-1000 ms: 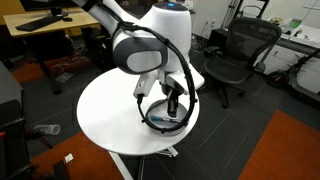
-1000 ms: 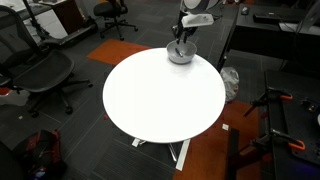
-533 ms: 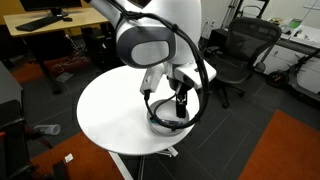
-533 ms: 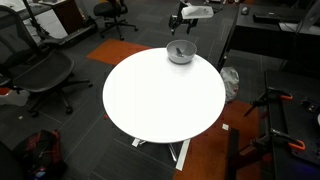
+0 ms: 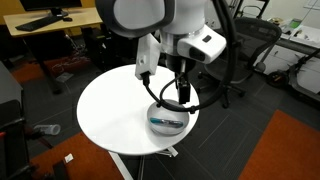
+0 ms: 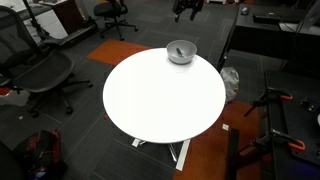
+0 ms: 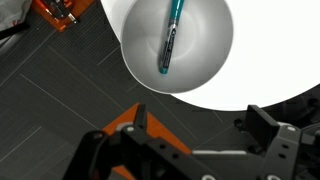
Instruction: Put the marker in the grey bowl
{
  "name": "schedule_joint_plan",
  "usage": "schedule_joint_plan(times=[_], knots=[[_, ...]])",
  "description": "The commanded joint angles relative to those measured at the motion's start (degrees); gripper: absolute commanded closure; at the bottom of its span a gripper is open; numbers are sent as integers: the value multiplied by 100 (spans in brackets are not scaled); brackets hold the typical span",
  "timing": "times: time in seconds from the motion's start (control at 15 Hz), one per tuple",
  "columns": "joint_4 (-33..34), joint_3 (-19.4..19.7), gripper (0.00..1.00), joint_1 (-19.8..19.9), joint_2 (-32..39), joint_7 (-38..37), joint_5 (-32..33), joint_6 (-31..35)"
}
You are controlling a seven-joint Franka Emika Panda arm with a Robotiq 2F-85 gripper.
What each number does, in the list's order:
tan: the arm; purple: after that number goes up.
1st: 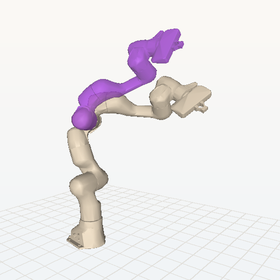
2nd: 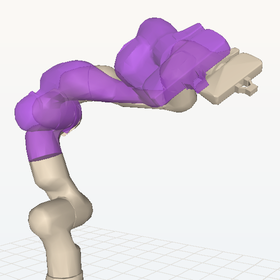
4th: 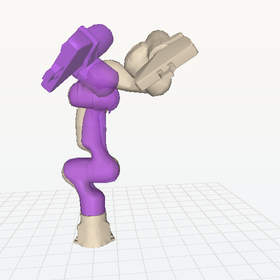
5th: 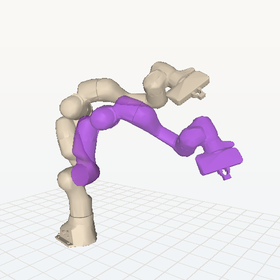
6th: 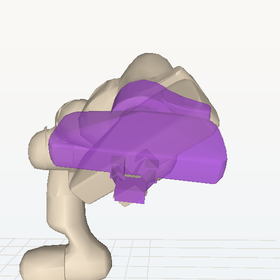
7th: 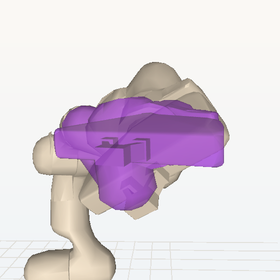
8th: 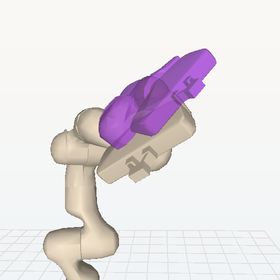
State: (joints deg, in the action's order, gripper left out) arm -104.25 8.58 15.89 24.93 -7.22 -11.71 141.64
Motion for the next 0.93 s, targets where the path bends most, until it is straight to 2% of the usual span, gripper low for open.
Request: schedule_joint_plan(times=[0.0,0.47,0.53,0.87], knots=[[-499,-63,0,103,-786,611,-144,-580],[-725,51,0,35,-1330,962,-151,-1207],[-497,92,0,-16,-1064,747,-43,-1064],[-579,95,0,-19,-1138,808,-42,-1092]])
